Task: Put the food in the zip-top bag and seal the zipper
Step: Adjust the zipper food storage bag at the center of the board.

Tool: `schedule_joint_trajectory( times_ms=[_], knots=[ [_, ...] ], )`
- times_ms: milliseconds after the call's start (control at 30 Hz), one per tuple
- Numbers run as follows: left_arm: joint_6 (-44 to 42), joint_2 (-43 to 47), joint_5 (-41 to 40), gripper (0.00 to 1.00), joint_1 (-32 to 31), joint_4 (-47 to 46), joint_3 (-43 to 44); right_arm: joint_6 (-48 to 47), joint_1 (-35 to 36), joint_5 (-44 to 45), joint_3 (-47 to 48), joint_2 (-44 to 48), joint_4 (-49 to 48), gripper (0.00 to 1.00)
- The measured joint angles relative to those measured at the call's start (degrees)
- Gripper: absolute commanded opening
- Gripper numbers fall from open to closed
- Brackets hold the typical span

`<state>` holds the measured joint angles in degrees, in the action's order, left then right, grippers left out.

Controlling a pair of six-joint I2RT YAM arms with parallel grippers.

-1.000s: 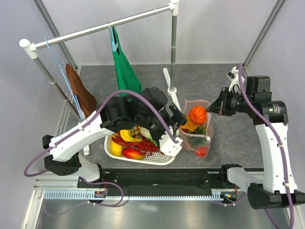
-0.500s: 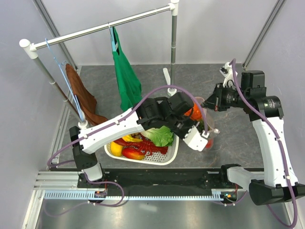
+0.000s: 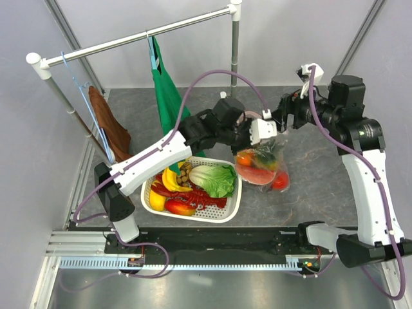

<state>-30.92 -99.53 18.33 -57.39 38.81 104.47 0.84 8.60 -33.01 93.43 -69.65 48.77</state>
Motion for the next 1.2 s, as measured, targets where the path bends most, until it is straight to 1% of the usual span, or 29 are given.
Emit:
schedule_joint_trajectory(
  times_ms=[133, 233, 267, 333, 500, 633, 700, 833, 933, 1033, 1200],
  knots=[
    [4.13, 0.0, 1.7, 0.02, 4.09, -1.75, -0.83, -4.46, -3.65, 0.24, -1.25, 3.17, -0.46, 0.85],
    [5.35, 0.37, 3.19, 0.02, 4.9, -3.28, -2.23, -7.52, -7.45, -0.9, -6.1, 7.41, -0.7, 0.83],
    [5.49, 0.59, 3.74, 0.02, 4.87, -3.45, -2.78, -8.66, -8.04, -1.38, -8.24, 8.98, -0.61, 0.82],
    [5.64, 1.38, 5.05, 0.02, 4.74, -4.13, -4.46, -11.17, -8.76, -2.8, -12.15, 11.98, -0.04, 0.75],
    [5.66, 4.39, 7.8, 0.02, 4.55, -5.01, -7.91, -19.98, -10.1, -6.29, -19.26, 16.96, 0.42, 0.68],
    [5.64, 7.37, 8.94, 0.02, 4.55, -5.07, -10.38, -26.88, -10.62, -9.42, -20.79, 17.31, 0.55, 0.65],
    [5.62, 8.15, 9.35, 0.02, 4.55, -5.14, -10.8, -30.27, -10.78, -12.13, -21.64, 17.35, 0.55, 0.6],
    [5.6, 8.74, 10.54, 0.02, 4.55, -5.16, -11.15, -34.77, -10.75, -16.74, -23.71, 17.79, -0.28, 0.57],
    [5.57, 8.94, 11.26, 0.02, 4.55, -5.57, -12.02, -36.3, -10.75, -18.32, -24.3, 17.49, -1.07, 0.57],
    [5.51, 9.33, 12.07, 0.02, 4.55, -5.75, -13.29, -37.11, -10.75, -19.52, -24.35, 16.28, -2.32, 0.54],
    [5.09, 9.79, 12.33, 0.02, 4.55, -5.9, -13.75, -36.59, -10.78, -21.18, -25.62, 14.97, -5.46, 0.45]
  ],
)
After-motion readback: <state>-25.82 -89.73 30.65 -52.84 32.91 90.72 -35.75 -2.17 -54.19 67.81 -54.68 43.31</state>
